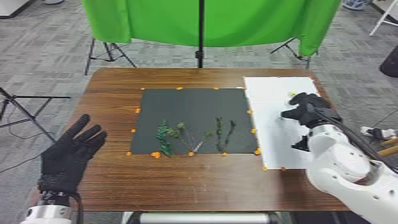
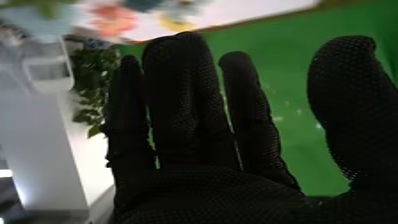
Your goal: Arrange flowers
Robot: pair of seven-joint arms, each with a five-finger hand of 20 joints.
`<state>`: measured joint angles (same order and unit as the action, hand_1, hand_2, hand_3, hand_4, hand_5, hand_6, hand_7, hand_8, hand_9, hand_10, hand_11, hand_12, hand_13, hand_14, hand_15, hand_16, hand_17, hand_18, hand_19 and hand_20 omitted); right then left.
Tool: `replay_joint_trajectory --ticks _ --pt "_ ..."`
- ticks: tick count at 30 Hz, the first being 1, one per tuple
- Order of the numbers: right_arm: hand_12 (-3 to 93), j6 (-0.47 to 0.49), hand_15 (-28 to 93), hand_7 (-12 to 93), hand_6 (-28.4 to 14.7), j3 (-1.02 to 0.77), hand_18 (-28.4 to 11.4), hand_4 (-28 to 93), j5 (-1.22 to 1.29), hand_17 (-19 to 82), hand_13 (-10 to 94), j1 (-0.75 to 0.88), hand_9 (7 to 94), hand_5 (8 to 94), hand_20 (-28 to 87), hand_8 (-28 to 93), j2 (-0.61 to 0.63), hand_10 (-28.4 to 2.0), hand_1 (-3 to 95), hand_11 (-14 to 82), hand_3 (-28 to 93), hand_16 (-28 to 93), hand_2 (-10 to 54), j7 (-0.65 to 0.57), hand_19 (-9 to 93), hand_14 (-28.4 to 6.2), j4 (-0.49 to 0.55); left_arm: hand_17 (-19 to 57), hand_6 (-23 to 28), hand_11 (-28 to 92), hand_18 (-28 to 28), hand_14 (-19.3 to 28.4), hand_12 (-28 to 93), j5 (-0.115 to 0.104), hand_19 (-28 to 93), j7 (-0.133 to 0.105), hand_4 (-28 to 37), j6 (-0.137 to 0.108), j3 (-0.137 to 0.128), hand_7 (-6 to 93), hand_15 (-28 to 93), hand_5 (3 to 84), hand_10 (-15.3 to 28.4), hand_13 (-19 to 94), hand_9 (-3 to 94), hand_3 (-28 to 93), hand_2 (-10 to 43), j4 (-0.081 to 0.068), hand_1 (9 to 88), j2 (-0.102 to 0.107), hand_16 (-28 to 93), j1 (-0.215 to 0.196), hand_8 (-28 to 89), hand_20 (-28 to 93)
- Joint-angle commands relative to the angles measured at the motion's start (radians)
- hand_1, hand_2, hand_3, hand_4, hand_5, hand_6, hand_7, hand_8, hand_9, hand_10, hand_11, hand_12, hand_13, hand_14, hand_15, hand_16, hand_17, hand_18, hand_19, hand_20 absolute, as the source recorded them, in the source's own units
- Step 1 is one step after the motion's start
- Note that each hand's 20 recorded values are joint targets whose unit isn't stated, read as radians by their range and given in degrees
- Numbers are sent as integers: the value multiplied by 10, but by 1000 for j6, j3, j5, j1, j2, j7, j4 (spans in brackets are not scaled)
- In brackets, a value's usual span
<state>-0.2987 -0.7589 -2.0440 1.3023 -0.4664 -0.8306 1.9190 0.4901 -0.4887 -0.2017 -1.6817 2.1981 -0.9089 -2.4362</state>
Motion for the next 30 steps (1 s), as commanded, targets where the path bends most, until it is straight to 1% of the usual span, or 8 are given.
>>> replay_joint_trajectory --ticks 1,8,10,18,21,22,28,30 --pt "151 13 708 147 0 108 -245 -267 -50 276 584 -81 611 536 281 -126 -15 -164 328 326 765 128 -91 -17 785 -129 -51 -110 75 202 257 270 93 7 520 13 -255 5 8 108 426 378 194 235 355 828 49 -10 223 -21 -84 1 -97 55" --pt "151 7 710 140 12 256 -253 -277 -79 274 590 -217 607 499 297 -125 -62 -158 336 331 769 128 -95 -33 780 -122 -96 -110 75 201 256 271 93 8 520 10 -255 4 14 109 427 378 194 235 355 828 48 -11 224 -20 -84 8 -98 56" --pt "150 13 709 141 15 278 -255 -279 -87 273 591 -236 606 502 300 -125 -76 -157 338 328 769 128 -95 -47 776 -122 -109 -109 75 201 256 270 93 13 520 20 -255 10 13 109 428 378 194 235 355 829 48 -13 224 -29 -84 12 -98 56" --pt "150 135 691 159 34 327 -258 -282 -62 271 609 -286 641 566 313 -136 -108 -146 356 321 769 130 -95 -66 767 -114 -141 -109 76 201 256 269 94 -6 520 -2 -254 -2 22 110 428 378 194 235 354 827 49 -13 224 -3 -85 9 -99 56" --pt "151 140 686 159 35 348 -259 -282 -45 270 612 -299 649 580 318 -137 -106 -144 363 318 770 132 -95 -79 764 -113 -150 -109 76 201 256 270 94 -17 520 -19 -253 -9 27 108 428 378 195 234 355 827 49 -13 224 11 -84 7 -98 56" --pt "152 155 685 160 34 336 -259 -282 -49 270 614 -285 653 585 319 -137 -105 -142 366 319 771 132 -95 -80 763 -113 -150 -109 76 201 256 270 94 -14 520 -7 -253 -6 23 108 428 378 194 234 355 827 49 -12 224 8 -84 8 -98 56" --pt "153 137 662 168 39 402 -252 -280 -40 277 641 -333 686 628 329 -138 -111 -125 416 314 776 137 -95 -73 760 -104 -184 -109 76 201 256 270 94 -7 520 -1 -253 -1 21 108 428 377 194 235 355 827 49 -14 225 -2 -85 11 -98 56" --pt "214 110 633 172 39 423 -241 -282 -42 290 668 -347 733 665 345 -103 -121 -106 467 248 746 176 -95 -79 760 -86 -198 -109 76 201 256 270 94 -6 520 2 -254 -1 23 108 429 377 194 235 354 827 49 -15 225 -3 -84 15 -98 56"
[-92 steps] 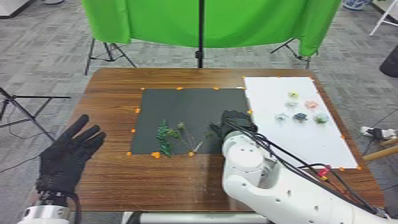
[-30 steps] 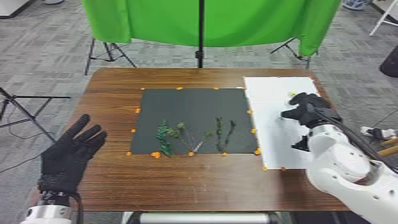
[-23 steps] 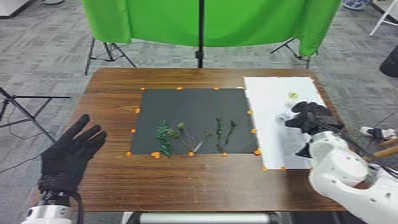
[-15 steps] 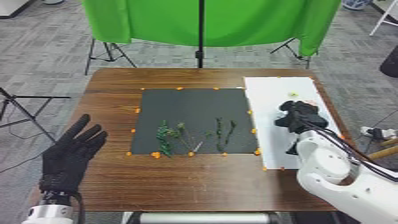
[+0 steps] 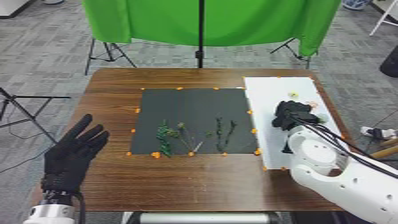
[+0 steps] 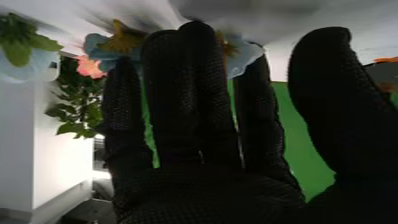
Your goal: Arrange flowers
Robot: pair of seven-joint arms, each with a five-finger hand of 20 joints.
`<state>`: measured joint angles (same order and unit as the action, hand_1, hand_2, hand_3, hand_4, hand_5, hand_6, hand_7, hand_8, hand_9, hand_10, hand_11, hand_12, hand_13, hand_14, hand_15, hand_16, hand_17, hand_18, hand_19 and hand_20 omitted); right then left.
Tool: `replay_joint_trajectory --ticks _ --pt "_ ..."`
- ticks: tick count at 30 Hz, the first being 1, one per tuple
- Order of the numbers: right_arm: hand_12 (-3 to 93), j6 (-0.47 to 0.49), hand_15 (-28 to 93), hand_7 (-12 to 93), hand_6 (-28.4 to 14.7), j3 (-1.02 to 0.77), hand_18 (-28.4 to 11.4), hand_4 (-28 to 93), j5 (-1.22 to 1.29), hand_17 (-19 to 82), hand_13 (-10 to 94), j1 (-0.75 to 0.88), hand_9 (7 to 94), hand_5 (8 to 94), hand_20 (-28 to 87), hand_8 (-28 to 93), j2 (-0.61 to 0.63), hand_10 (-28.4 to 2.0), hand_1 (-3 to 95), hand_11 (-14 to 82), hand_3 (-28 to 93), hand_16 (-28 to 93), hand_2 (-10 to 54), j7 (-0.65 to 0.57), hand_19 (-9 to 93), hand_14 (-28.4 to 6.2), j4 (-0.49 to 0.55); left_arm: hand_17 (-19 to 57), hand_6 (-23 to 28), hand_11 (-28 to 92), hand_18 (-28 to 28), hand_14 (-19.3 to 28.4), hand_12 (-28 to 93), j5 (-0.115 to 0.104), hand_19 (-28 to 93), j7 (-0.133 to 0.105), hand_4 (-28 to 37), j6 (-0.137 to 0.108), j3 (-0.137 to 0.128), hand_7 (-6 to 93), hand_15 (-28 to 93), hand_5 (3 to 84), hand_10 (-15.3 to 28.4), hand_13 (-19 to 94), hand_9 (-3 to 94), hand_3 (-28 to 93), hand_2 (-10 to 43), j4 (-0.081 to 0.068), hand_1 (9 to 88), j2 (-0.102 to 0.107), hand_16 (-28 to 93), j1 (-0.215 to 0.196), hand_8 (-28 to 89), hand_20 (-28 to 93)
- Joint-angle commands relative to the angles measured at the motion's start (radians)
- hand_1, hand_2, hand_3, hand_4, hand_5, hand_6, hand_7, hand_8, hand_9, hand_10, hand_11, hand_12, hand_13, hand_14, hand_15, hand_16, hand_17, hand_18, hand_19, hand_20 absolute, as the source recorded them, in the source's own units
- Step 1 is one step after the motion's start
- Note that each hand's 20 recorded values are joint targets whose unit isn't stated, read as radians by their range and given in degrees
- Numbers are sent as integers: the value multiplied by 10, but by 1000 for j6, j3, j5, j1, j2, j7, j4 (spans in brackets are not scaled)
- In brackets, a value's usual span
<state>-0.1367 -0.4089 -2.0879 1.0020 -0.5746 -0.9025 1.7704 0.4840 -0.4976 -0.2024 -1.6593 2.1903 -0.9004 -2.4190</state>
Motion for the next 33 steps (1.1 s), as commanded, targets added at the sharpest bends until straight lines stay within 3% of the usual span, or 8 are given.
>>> replay_joint_trajectory --ticks 1,7,18,24,26,27,28,33 --pt "265 -67 601 180 35 91 -232 -282 -17 299 686 -56 779 698 351 -69 -13 -90 507 181 715 220 -95 -10 760 -68 -56 -109 76 201 256 270 94 1 520 12 -254 2 0 108 429 377 194 235 354 827 49 -7 225 -14 -85 0 -98 56" --pt "330 -156 509 230 32 133 -169 -282 -79 358 797 -78 905 828 366 -5 -6 -60 610 111 676 309 -95 5 780 3 -70 -109 76 200 256 270 94 -7 520 -3 -253 -5 1 108 429 377 194 235 354 827 49 -5 225 -2 -85 -5 -98 56" --pt "335 -181 493 205 24 23 -160 -283 -107 369 826 -58 933 858 369 10 -38 -66 613 108 697 329 -95 111 797 3 72 -109 75 201 256 270 94 -15 520 -13 -252 -16 -29 109 427 377 194 235 355 825 50 8 226 18 -85 -41 -98 56" --pt "342 -123 496 201 21 41 -162 -283 8 365 826 -117 935 858 374 19 -216 -67 606 106 711 332 -95 292 801 1 110 -109 75 201 256 270 94 -13 520 -14 -253 -16 -45 109 426 377 194 235 355 826 49 14 226 22 -85 -46 -98 56" --pt "346 -87 500 201 20 64 -161 -283 0 362 823 -144 931 856 376 21 -297 -68 604 107 713 334 -95 353 802 0 92 -109 75 201 256 270 94 -12 521 -7 -254 -17 -46 109 427 377 194 235 354 826 49 14 225 25 -84 -40 -98 57" --pt "347 -76 503 202 20 78 -161 -283 -4 360 821 -160 930 855 377 22 -338 -67 604 107 713 333 -95 388 803 -1 75 -109 75 200 256 270 93 -21 521 -25 -254 -24 -42 109 427 377 195 235 354 826 49 17 225 38 -84 -43 -98 57" --pt "348 -70 506 203 20 88 -160 -283 3 358 819 -167 928 854 378 23 -373 -67 604 108 712 332 -95 412 803 -1 63 -109 75 200 256 270 93 -13 521 -10 -254 -17 -44 109 428 377 195 235 354 828 48 15 224 32 -84 -32 -98 57" --pt "352 -18 521 212 23 108 -159 -283 -7 352 809 -177 924 846 381 22 -527 -67 599 112 716 327 -95 521 801 -1 -4 -108 75 201 257 271 94 -5 523 -8 -255 -12 -59 109 429 377 194 235 354 828 49 20 223 40 -85 -32 -98 58"
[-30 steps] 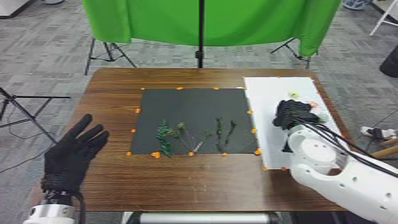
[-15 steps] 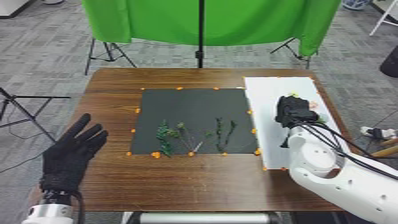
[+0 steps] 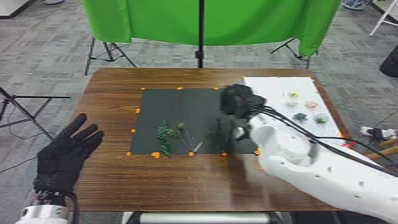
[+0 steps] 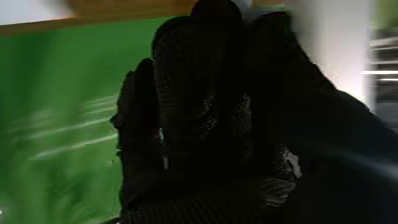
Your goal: Arrange flowers
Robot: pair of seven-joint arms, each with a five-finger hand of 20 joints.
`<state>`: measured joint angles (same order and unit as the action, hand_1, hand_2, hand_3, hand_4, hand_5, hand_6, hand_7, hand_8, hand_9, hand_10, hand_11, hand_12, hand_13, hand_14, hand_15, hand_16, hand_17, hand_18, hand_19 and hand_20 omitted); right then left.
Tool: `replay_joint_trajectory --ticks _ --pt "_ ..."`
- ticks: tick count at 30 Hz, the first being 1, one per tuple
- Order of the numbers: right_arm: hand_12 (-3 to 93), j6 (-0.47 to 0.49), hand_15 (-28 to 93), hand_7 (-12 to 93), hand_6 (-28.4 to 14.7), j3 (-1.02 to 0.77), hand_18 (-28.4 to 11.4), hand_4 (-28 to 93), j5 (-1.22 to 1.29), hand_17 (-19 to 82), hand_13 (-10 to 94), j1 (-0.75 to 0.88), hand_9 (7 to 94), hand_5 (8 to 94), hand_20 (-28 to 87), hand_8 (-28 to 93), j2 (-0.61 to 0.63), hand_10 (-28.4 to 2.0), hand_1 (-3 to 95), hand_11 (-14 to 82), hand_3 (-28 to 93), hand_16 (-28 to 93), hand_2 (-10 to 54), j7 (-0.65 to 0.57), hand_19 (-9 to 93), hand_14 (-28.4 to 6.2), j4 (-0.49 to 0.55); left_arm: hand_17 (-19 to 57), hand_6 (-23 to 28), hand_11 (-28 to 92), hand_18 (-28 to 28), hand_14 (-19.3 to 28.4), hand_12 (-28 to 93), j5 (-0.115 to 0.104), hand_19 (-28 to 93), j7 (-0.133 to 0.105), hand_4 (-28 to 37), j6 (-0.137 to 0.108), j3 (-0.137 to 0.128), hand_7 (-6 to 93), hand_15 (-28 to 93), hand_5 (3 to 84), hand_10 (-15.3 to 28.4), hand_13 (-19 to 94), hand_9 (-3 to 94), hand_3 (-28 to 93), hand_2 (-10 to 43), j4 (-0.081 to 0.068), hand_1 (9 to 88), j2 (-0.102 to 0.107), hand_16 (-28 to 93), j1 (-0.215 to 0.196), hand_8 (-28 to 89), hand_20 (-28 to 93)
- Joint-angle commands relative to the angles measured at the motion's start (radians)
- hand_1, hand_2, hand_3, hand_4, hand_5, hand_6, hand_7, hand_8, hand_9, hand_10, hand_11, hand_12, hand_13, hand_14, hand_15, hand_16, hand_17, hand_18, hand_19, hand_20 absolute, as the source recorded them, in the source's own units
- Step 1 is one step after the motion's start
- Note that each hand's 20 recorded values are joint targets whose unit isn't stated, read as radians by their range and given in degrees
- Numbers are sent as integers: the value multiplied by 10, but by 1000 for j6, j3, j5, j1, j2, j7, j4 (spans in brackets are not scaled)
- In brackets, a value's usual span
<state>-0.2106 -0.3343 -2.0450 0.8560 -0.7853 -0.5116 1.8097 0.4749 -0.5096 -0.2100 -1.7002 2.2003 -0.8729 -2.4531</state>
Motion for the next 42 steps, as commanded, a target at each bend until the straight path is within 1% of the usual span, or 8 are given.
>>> replay_joint_trajectory --ticks 1,15,16,25,28,32,35,42 --pt "352 59 523 213 23 41 -159 -283 -53 351 809 -30 924 845 382 21 -338 -67 599 113 716 326 -95 141 801 -2 -53 -108 76 202 257 271 94 6 523 10 -256 -5 -22 108 429 377 194 235 354 827 49 11 223 12 -84 5 -98 58" --pt "340 96 513 201 29 219 -157 -283 -65 352 810 -110 928 853 379 -5 -467 -69 602 105 707 312 -95 154 791 -9 -190 -108 76 202 259 271 94 31 526 67 -256 27 -2 108 428 377 194 235 355 827 49 -20 222 13 -85 119 -98 59" --pt "340 70 510 197 29 264 -158 -283 -56 352 810 -155 929 853 378 -7 -465 -70 602 103 706 314 -95 123 791 -9 -195 -108 76 202 259 271 94 22 526 35 -256 28 16 108 429 377 194 235 355 827 49 -31 222 35 -85 139 -98 59" --pt "341 214 511 158 41 196 -168 -283 -93 335 804 -115 928 842 381 -17 -475 -70 572 99 699 317 -95 118 788 -21 -225 -108 76 202 259 271 93 36 526 59 -256 40 16 109 427 377 194 235 355 827 48 -44 222 12 -86 172 -98 58" --pt "329 267 585 145 45 204 -184 -283 -125 314 775 -133 914 817 409 -21 -479 -74 536 142 689 274 -95 89 790 -40 -224 -108 76 202 260 271 93 11 526 25 -256 27 36 109 427 377 194 235 355 828 48 -53 222 44 -85 182 -98 58" --pt "248 297 688 140 53 126 -213 -283 -147 276 729 -74 873 768 462 -38 -491 -87 460 280 706 239 -95 134 795 -61 -232 -108 76 202 259 271 93 30 526 71 -256 33 19 108 427 377 194 235 355 828 49 -51 223 14 -85 188 -98 58" --pt "202 281 727 141 55 140 -221 -283 -137 267 713 -80 858 749 483 -55 -481 -94 419 343 728 239 -95 125 795 -70 -219 -108 76 202 259 271 93 25 527 57 -255 34 20 109 427 377 195 236 355 828 49 -47 223 20 -85 166 -98 58" --pt "198 205 763 138 51 83 -233 -283 -72 255 696 -45 851 732 504 -127 -412 -98 333 382 757 245 -95 109 796 -79 -131 -108 77 202 259 270 94 50 526 87 -255 39 -20 108 427 378 195 235 354 827 49 -21 224 -51 -85 82 -98 57"
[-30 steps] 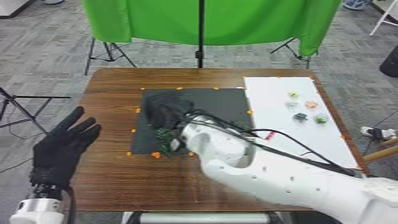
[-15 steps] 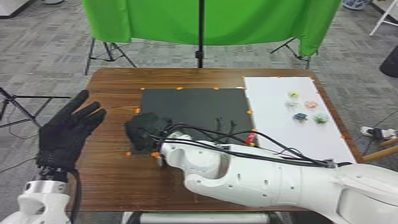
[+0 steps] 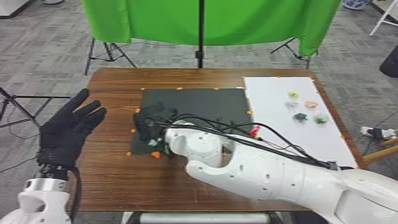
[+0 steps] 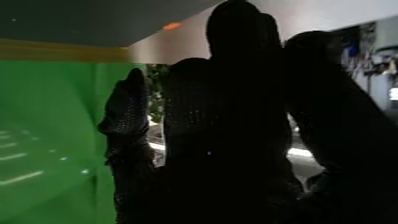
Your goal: Arrange flowers
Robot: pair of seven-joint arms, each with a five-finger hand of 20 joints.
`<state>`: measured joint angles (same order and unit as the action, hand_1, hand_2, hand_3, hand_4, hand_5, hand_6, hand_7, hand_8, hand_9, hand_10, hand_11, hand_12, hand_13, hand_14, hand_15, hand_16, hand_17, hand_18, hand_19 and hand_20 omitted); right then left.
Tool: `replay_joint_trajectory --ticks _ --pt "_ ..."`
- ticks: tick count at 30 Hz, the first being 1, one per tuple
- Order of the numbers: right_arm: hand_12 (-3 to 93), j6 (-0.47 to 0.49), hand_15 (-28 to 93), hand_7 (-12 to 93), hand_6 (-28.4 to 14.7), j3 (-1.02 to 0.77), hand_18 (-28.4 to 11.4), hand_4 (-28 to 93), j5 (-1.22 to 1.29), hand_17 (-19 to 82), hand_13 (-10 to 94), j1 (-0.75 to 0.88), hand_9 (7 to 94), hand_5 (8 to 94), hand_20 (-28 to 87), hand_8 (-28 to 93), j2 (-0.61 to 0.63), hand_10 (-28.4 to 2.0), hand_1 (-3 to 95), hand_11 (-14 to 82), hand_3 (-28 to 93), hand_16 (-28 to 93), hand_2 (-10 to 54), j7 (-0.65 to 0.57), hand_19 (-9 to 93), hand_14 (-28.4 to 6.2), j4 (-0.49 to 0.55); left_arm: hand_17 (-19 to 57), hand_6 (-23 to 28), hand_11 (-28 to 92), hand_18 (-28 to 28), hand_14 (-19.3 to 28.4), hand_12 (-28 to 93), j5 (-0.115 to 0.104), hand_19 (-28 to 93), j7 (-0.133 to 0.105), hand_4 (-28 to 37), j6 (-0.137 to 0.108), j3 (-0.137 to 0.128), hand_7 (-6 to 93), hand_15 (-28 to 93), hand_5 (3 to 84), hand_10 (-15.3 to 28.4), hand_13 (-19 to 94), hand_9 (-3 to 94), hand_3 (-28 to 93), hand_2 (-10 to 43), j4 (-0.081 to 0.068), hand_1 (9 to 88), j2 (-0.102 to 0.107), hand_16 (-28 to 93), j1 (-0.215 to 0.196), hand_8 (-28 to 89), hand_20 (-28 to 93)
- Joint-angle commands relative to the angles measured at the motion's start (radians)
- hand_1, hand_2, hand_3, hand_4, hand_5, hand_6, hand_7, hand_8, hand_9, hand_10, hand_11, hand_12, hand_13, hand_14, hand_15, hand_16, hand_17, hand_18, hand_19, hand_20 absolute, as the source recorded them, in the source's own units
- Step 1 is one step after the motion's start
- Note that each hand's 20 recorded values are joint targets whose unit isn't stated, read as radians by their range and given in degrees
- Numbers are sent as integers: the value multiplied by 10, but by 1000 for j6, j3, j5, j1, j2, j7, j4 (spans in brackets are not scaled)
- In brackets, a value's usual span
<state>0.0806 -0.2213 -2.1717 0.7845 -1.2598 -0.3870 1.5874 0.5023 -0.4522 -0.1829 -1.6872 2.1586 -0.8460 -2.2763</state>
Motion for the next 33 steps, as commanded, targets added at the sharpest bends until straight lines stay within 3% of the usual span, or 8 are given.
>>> replay_joint_trajectory --ticks 1,4,8,18,23,24,29,33 --pt "200 -102 771 137 45 -46 -237 -283 65 250 692 31 849 726 509 -128 80 -101 315 391 752 247 -95 -18 798 -83 108 -108 77 201 259 270 94 18 526 28 -256 12 -35 109 427 378 195 235 354 826 49 21 223 -80 -85 -102 -98 57" --pt "201 -120 785 136 39 -115 -243 -283 105 238 686 65 840 717 521 -128 140 -105 288 404 754 249 -95 -48 799 -92 176 -108 76 202 259 271 95 -3 526 10 -261 -6 -36 109 428 377 194 235 355 824 51 23 221 -81 -85 -127 -98 57" --pt "202 -129 796 132 32 -241 -247 -283 136 228 677 135 829 696 530 -127 215 -110 275 416 750 249 -95 -77 796 -105 246 -108 76 203 260 271 94 5 527 25 -270 0 -47 109 429 378 194 236 355 825 52 23 214 -112 -85 -146 -98 58" --pt "189 -251 788 126 20 -533 -249 -283 231 212 656 348 797 672 539 -124 481 -118 271 405 753 231 -95 -201 787 -114 389 -108 76 205 262 272 94 -11 528 -15 -282 -3 -17 109 429 377 195 236 356 820 57 14 201 -110 -85 -162 -98 59" --pt "177 -289 763 127 9 -647 -245 -279 237 202 638 446 767 648 529 -122 602 -125 283 377 771 210 -88 -273 770 -115 391 -108 75 203 262 275 94 -8 530 -42 -282 -2 -15 109 435 376 196 240 355 818 58 19 197 -98 -83 -177 -98 60" --pt "172 -299 759 127 7 -676 -245 -278 227 201 636 477 760 642 527 -122 620 -129 287 366 773 205 -86 -292 768 -115 390 -107 75 202 263 278 95 3 531 -18 -283 10 -19 108 454 376 196 247 355 817 58 18 196 -110 -81 -170 -98 62" --pt "179 -303 789 133 3 -774 -247 -273 242 222 667 560 771 634 524 -120 687 -128 307 390 779 200 -85 -360 784 -101 358 -102 73 206 266 283 99 -8 539 -49 -283 -5 0 107 524 376 199 261 357 818 56 19 191 -81 -79 -164 -97 70" --pt "166 -330 738 136 -3 -816 -248 -272 299 222 644 609 737 611 501 -121 726 -137 319 358 786 175 -88 -377 755 -107 321 -102 73 207 267 284 99 -3 539 -43 -283 -2 2 107 506 376 198 250 357 818 56 20 192 -90 -86 -159 -98 72"
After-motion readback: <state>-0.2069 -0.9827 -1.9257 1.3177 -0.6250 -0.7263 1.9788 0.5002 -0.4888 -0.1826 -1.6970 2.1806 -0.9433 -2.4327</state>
